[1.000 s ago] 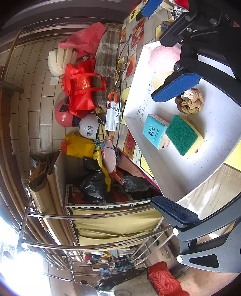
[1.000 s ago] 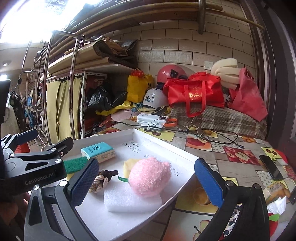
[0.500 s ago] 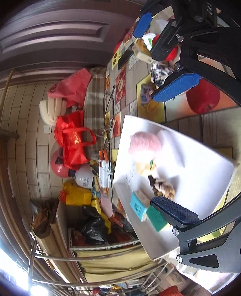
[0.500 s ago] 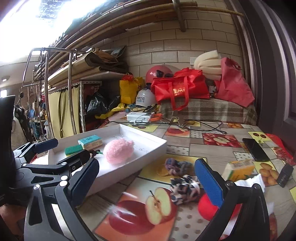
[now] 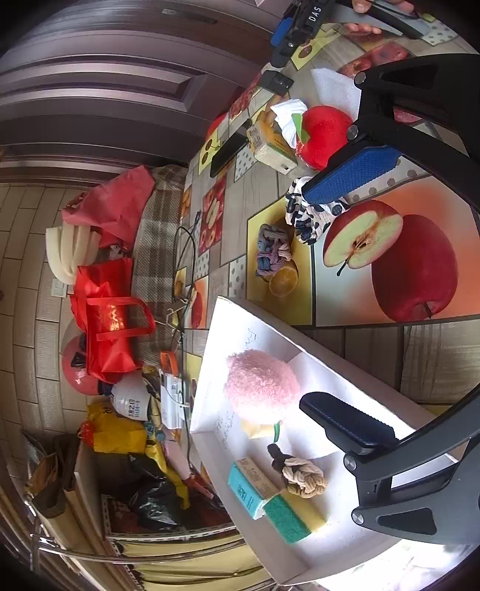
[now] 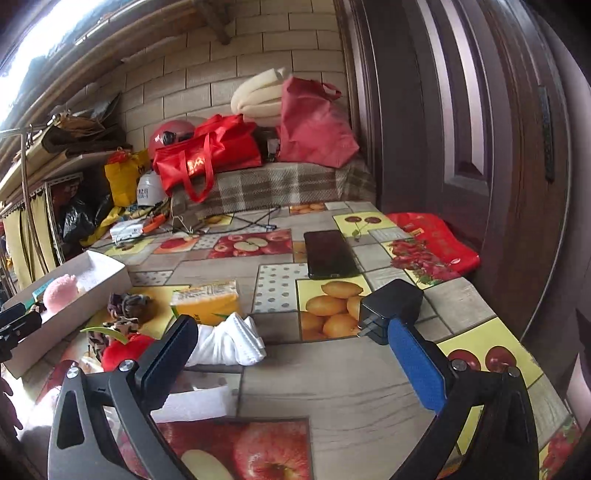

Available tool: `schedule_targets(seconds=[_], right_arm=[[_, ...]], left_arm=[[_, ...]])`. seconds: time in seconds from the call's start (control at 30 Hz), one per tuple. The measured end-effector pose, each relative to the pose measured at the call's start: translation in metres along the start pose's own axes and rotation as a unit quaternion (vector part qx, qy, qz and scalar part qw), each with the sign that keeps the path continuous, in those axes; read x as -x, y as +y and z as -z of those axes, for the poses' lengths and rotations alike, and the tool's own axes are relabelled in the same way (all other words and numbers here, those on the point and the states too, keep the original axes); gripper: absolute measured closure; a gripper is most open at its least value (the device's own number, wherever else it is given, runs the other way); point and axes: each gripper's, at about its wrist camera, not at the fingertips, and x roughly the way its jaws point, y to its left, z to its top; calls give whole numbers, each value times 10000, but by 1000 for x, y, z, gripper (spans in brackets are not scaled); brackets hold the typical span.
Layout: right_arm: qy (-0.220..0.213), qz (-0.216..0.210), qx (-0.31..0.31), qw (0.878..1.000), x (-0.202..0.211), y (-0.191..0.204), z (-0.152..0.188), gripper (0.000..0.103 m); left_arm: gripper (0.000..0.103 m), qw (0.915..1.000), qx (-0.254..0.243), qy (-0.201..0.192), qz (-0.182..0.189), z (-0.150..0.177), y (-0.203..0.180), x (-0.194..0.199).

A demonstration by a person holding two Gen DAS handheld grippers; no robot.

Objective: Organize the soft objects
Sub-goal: 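Grasp the black-and-white patterned cloth with the left tool while the right tool grasps the white foam sheet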

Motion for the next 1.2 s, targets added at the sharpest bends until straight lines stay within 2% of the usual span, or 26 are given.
schedule_targets(seconds=[0.1, 0.23, 0.27, 0.37, 0.4, 0.5, 0.57, 0.67, 0.8, 0.87, 1.0, 1.07, 1.1, 1.2], right_arm=[[559, -196, 584, 9965, -17, 21, 4, 0], [1001, -645, 1384, 9832, 0, 34, 31, 0], [996, -747, 1376, 9826, 7, 31, 34, 0], [609, -1000, 1033, 9877, 29, 20, 32, 0], [621, -1069, 911, 9881, 30, 18, 31, 0], [1082, -1313, 710, 9829, 20, 26, 33, 0], [1207, -1441, 820, 9788, 17, 39, 35, 0], [1194, -1360, 1175, 9765, 15, 57, 36, 0], [1549, -1140, 1311, 9725, -1, 64, 40, 0], [1722, -1091, 1295, 9704, -8, 64, 42, 0], [2123, -1066, 1319, 9624, -23, 64, 48, 0], [2097, -1068, 1308, 9631, -22, 63, 49, 1], [2066, -1107, 1296, 9635, -20, 63, 49, 12], [1923, -1189, 1218, 9665, -14, 59, 47, 12]], left_arm=[[0, 10000, 57, 30, 23, 1, 2, -1], [0, 10000, 14, 16, 13, 1, 0, 0], [0, 10000, -27, 43, 13, 1, -2, -1], [0, 9999, -64, 85, 73, -1, -5, -4], [0, 9999, -64, 88, 80, -1, -5, -4], [0, 9999, -110, 45, 68, -1, -7, -2], [0, 9999, -129, -7, 63, -1, -8, 0], [0, 9998, -167, -27, 64, -2, -9, 1], [0, 9997, -204, 2, 101, -2, -10, -1], [0, 9995, -255, 105, 140, -2, -12, -5], [0, 9967, -424, 536, 444, -4, -22, -24], [0, 9938, -524, 830, 525, -4, -28, -38], [0, 9920, -571, 976, 566, -3, -32, -44], [0, 9863, -751, 1278, 724, -2, -45, -58]])
